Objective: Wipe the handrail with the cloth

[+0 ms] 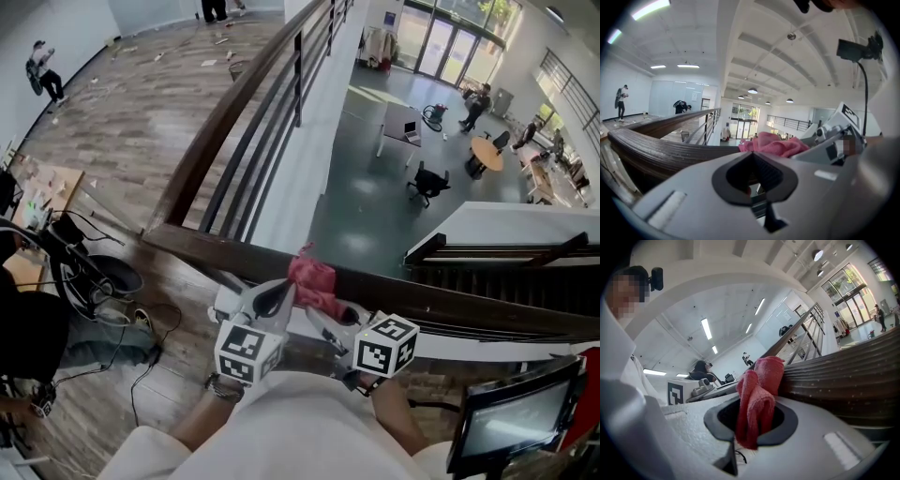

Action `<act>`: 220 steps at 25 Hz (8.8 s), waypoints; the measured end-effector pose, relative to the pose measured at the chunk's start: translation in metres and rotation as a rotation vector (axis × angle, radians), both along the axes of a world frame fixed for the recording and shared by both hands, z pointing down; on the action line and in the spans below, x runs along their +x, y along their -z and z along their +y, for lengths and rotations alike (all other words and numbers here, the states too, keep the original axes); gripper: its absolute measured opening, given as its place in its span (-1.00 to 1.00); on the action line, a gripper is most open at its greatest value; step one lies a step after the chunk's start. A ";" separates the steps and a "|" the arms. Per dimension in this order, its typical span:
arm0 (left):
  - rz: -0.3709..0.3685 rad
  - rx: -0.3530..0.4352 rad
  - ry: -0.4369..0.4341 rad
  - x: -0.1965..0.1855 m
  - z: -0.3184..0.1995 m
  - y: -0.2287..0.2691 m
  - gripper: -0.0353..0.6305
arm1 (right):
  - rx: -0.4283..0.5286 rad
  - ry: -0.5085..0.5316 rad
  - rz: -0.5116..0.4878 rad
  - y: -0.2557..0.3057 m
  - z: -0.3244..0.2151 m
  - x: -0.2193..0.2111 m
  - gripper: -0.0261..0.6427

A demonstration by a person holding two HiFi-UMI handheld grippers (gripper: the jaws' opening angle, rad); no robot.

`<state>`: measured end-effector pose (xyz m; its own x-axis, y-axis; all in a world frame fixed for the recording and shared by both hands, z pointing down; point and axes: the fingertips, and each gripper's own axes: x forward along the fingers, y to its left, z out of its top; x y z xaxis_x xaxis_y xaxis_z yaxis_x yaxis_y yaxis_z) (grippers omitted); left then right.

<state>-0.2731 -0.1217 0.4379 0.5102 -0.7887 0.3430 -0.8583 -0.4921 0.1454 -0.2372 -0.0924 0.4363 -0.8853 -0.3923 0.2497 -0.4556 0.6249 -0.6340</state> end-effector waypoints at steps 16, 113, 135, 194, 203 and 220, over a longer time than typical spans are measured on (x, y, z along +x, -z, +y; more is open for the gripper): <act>-0.005 0.003 -0.054 0.027 0.004 0.001 -0.88 | -0.014 -0.051 -0.013 -0.001 0.004 0.027 -0.74; -0.092 0.011 -0.294 0.128 0.014 -0.004 -0.88 | -0.075 -0.187 -0.054 -0.019 0.010 0.115 -0.74; -0.083 -0.009 -0.190 0.085 0.014 -0.008 -0.88 | -0.097 -0.103 -0.081 -0.022 0.010 0.074 -0.73; -0.055 -0.016 -0.024 0.004 0.008 -0.006 -0.88 | -0.091 0.047 -0.005 -0.015 0.005 -0.001 -0.73; -0.051 -0.011 -0.006 0.009 0.007 -0.006 -0.88 | -0.072 0.057 -0.013 -0.012 0.004 0.007 -0.73; -0.068 0.003 -0.035 0.033 0.005 -0.006 -0.88 | -0.073 0.031 -0.048 -0.013 0.006 0.031 -0.73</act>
<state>-0.2396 -0.1170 0.4440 0.5128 -0.7721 0.3753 -0.8486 -0.5222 0.0853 -0.2062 -0.0868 0.4491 -0.9084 -0.3469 0.2332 -0.4046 0.5898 -0.6988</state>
